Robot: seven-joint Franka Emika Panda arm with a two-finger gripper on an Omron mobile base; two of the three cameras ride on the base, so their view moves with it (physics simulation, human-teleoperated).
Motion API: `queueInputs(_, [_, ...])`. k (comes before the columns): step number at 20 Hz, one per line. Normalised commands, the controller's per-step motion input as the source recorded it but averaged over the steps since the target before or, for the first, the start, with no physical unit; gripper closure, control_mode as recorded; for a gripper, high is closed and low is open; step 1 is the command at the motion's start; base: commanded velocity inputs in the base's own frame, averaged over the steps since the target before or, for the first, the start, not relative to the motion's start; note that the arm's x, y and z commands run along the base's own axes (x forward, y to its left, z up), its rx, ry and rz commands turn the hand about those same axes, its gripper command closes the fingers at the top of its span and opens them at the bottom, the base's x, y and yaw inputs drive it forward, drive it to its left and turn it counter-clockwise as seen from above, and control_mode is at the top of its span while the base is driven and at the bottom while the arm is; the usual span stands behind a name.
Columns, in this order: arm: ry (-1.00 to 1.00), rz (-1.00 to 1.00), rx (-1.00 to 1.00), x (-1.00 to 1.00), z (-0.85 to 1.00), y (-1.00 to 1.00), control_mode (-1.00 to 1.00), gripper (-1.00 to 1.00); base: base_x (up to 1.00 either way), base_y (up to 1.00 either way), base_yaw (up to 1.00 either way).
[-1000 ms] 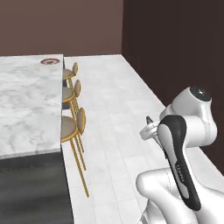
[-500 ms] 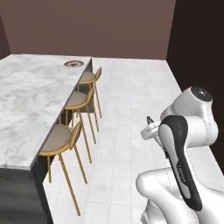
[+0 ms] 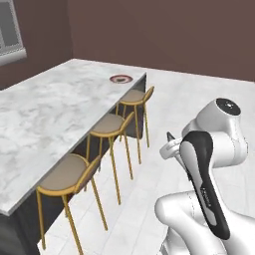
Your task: Take the fish from the fridge and place it on the digital scale on the counter by the fridge. Wait a few seconds for a reading, then move it to the plate on the dining counter.
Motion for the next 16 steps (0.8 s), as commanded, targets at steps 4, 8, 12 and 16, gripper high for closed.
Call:
queueInputs(4, [0.00, 0.00, 0.00, 0.00, 0.00, 0.00, 1.00, 1.00, 0.68, -1.00, 0.42])
queueInputs(8, [0.00, 0.00, 0.00, 0.00, 0.00, 0.00, 1.00, 1.00, 0.74, -1.00, 0.43])
queueInputs(12, [0.00, 0.00, 0.00, 0.00, 0.00, 0.00, 1.00, 1.00, 0.85, -1.00, 0.45])
queueInputs(16, [0.00, 0.00, 0.00, 0.00, 0.00, 0.00, 1.00, 1.00, 0.93, -1.00, 0.46])
